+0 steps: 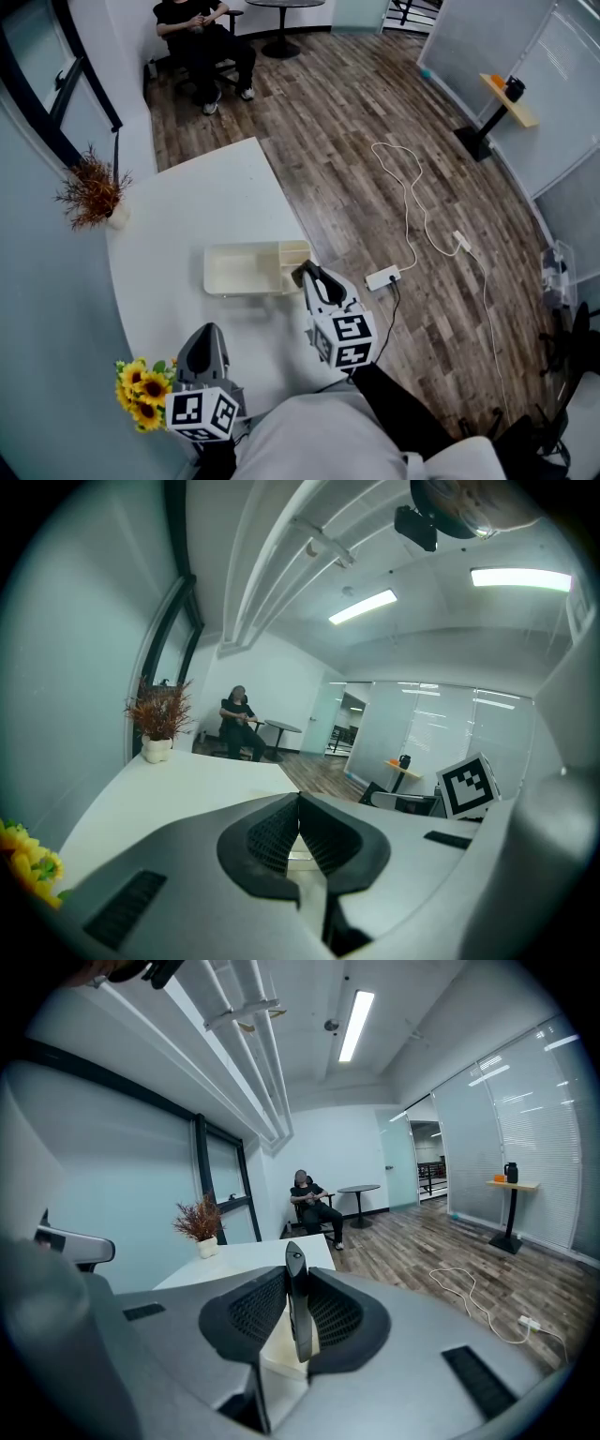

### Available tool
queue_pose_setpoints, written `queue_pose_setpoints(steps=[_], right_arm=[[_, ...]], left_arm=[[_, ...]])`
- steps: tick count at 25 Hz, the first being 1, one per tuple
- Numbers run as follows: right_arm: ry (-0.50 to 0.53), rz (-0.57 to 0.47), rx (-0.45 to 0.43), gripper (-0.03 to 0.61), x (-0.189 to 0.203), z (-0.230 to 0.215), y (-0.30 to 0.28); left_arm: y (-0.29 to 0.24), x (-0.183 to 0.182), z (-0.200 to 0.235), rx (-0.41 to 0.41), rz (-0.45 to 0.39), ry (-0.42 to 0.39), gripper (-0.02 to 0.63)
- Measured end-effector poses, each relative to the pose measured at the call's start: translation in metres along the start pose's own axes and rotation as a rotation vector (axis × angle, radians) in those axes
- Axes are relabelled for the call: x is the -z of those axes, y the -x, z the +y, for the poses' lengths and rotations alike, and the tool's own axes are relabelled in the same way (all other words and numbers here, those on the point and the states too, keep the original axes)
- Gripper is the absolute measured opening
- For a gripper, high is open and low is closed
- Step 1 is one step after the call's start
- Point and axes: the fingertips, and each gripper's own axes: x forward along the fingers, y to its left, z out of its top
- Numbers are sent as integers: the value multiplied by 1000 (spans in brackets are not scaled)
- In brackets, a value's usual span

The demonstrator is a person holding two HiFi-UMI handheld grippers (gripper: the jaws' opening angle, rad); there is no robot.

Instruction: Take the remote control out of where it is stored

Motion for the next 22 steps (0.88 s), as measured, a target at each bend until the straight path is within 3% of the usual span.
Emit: queue_pose_setpoints(steps=[22], right_arm=[[-35,-11,6,74,-2,-4,2]], left_arm=[[0,1,-1,0,-1,12,8]])
